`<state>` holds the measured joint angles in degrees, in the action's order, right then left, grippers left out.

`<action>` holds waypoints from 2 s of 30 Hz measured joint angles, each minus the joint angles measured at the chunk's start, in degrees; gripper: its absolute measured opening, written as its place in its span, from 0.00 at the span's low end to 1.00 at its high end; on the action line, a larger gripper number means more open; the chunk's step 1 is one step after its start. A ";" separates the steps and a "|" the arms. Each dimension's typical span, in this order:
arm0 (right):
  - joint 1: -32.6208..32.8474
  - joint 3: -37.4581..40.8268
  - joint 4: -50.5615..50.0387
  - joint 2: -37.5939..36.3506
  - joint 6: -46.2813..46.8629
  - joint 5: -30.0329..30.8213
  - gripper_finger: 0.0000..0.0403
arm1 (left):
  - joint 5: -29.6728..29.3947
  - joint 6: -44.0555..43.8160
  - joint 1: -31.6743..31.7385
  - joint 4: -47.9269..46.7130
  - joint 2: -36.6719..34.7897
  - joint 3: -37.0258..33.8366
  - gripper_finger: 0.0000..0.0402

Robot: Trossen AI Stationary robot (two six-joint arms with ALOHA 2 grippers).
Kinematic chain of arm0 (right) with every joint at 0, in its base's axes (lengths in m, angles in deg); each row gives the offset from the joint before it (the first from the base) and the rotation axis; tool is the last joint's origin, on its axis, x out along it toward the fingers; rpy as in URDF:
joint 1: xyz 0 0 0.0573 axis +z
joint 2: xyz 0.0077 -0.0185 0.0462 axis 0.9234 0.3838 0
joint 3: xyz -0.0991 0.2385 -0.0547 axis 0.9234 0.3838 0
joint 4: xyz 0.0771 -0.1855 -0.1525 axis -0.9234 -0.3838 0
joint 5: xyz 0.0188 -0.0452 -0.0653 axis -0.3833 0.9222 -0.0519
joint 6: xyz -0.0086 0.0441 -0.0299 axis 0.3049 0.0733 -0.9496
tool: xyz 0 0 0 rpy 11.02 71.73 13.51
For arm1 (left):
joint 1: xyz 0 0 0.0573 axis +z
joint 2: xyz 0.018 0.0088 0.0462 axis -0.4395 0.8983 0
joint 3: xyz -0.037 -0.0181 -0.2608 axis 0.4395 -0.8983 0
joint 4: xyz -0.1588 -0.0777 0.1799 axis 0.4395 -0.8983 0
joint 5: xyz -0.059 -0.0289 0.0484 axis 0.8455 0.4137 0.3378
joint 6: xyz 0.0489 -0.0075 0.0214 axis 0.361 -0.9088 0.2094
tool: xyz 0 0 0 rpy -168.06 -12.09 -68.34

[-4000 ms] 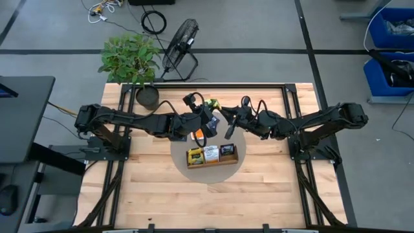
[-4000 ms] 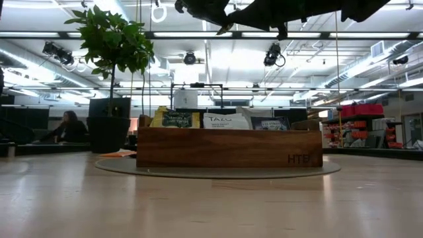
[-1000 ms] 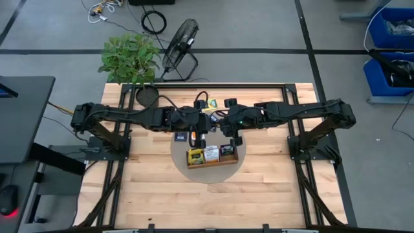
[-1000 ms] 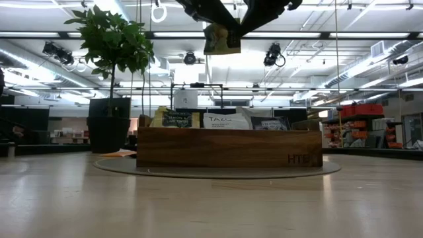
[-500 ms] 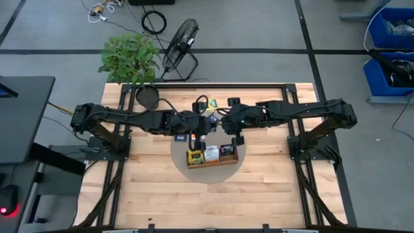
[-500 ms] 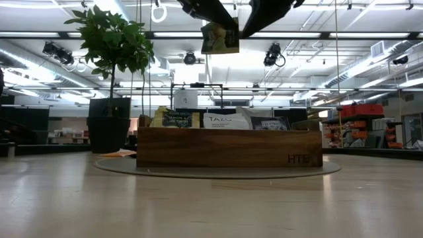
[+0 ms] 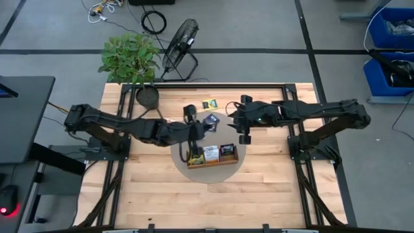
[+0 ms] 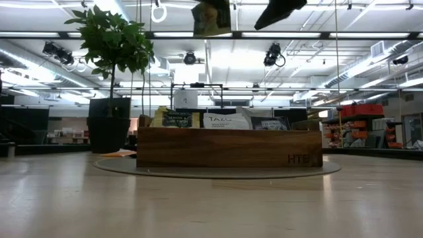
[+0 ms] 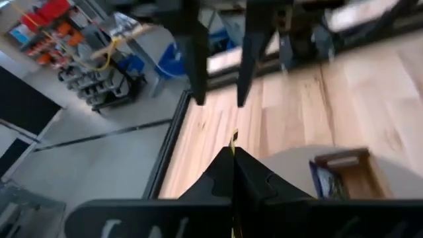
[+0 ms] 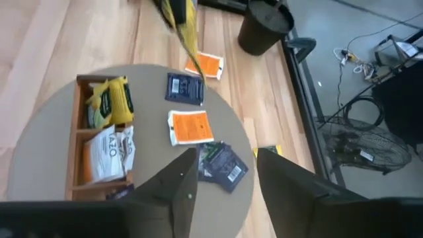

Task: Pick & Place Tea
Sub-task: Put the yellow tea bag into the left section of the wooden organizer

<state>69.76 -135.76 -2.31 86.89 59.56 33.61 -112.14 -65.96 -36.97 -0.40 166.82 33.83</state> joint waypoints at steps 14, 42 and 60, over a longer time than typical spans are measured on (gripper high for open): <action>0.04 24.73 48.53 -7.57 4.71 -9.40 0.38 | 3.64 -0.32 -2.29 59.88 -9.56 -32.00 0.00; -2.38 16.51 77.43 11.33 9.64 -26.04 0.48 | 17.59 3.50 -2.29 88.08 -9.72 -41.26 0.00; -2.08 16.46 78.67 11.31 6.40 -29.93 0.03 | 18.09 7.91 -1.90 88.43 -9.72 -41.23 0.00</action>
<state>67.68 -119.30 76.36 98.21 65.96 3.68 -94.05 -58.05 -38.87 88.04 157.10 -7.40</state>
